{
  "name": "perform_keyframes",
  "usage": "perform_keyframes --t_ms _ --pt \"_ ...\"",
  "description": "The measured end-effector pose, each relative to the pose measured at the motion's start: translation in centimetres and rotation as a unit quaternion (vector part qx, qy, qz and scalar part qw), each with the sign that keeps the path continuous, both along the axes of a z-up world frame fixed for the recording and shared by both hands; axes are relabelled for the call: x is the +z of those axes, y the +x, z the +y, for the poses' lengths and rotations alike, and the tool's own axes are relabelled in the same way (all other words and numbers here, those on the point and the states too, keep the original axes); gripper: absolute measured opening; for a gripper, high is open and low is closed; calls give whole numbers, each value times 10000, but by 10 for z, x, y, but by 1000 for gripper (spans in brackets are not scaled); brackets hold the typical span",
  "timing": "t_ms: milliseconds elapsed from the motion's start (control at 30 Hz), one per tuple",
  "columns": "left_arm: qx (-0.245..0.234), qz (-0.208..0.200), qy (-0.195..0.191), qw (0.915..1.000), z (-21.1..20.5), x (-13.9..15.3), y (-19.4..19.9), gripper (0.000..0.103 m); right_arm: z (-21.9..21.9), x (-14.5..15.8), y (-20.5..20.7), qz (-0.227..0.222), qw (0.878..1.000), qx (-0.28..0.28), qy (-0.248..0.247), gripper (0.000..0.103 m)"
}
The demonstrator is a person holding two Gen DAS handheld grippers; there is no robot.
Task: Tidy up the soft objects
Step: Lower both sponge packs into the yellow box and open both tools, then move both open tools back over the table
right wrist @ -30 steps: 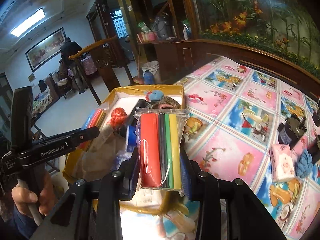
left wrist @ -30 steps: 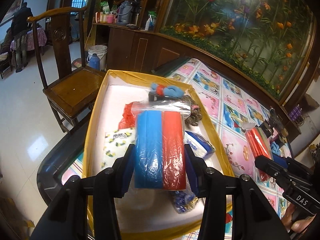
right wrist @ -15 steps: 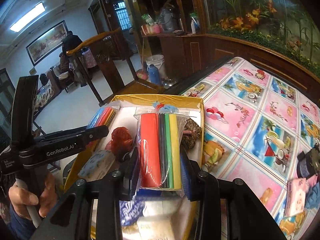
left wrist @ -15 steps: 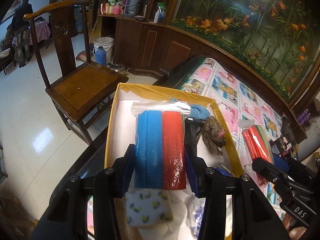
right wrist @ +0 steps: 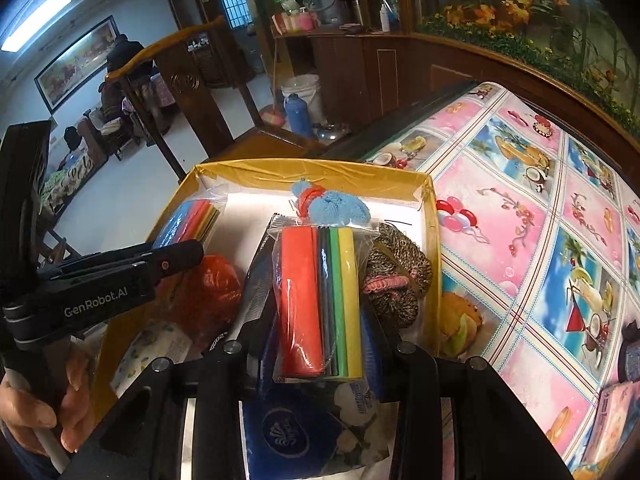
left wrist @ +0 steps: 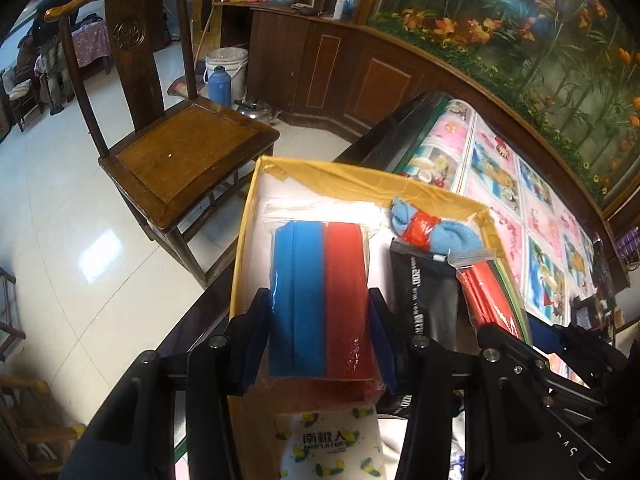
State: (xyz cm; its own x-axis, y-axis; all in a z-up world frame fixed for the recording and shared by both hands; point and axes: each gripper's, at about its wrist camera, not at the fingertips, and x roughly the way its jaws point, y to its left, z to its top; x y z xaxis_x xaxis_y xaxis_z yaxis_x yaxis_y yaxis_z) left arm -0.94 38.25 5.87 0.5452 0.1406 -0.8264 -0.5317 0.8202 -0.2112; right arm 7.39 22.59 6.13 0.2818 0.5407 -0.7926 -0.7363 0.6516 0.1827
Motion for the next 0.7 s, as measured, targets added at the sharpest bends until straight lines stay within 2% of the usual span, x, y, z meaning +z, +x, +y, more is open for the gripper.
perform_keyframes --t_ms 100,200,333,500,700 --pt "-72 11 48 10000 -2 -3 0 48 0 -2 0 -13 10000 3 -7 41" --pt "-127 -57 -30 9999 -3 -4 -2 57 -2 -2 0 55 10000 -8 25 43" --pt "-181 -122 -44 9998 -9 -2 -7 65 -8 1 -3 44 10000 -44 66 52" --pt "-145 -295 67 9994 -21 10 -19 66 -29 12 -12 13 9996 -96 258 53" --pt "-274 -624 189 9975 -49 28 -42 66 -80 23 -31 0 9980 -228 588 60"
